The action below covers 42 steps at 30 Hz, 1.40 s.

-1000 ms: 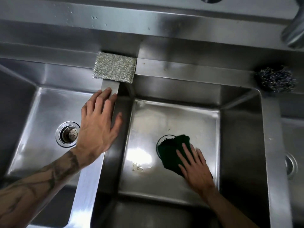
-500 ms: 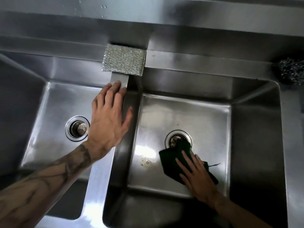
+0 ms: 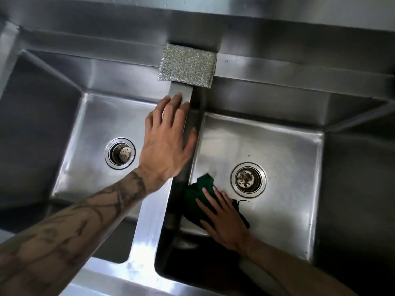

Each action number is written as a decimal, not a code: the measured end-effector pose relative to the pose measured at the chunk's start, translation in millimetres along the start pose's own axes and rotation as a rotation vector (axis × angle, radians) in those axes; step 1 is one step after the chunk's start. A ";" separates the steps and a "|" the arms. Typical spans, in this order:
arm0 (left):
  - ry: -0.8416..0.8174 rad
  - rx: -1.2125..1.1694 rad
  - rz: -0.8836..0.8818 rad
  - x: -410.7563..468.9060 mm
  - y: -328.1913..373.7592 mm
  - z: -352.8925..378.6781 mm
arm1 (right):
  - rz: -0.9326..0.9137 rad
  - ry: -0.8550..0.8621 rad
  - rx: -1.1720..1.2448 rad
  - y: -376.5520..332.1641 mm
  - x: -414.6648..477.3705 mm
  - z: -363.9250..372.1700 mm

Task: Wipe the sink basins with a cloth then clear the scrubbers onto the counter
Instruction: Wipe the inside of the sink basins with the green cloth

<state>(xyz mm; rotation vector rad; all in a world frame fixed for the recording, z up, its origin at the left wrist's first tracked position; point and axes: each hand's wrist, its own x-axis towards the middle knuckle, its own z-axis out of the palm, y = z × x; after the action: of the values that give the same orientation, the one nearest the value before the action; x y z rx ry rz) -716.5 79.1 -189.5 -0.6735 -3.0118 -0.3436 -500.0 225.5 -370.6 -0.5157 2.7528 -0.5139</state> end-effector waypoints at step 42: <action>0.025 0.005 0.007 -1.9 1.8 -3.7 | -0.277 -0.203 -0.290 97.2 -117.1 -23.0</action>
<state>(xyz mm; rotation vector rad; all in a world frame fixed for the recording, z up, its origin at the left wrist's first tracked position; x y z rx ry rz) -714.1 79.0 -185.7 -0.6740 -2.9855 -0.3412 -431.6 363.2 -363.0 -0.9706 2.5828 -0.1083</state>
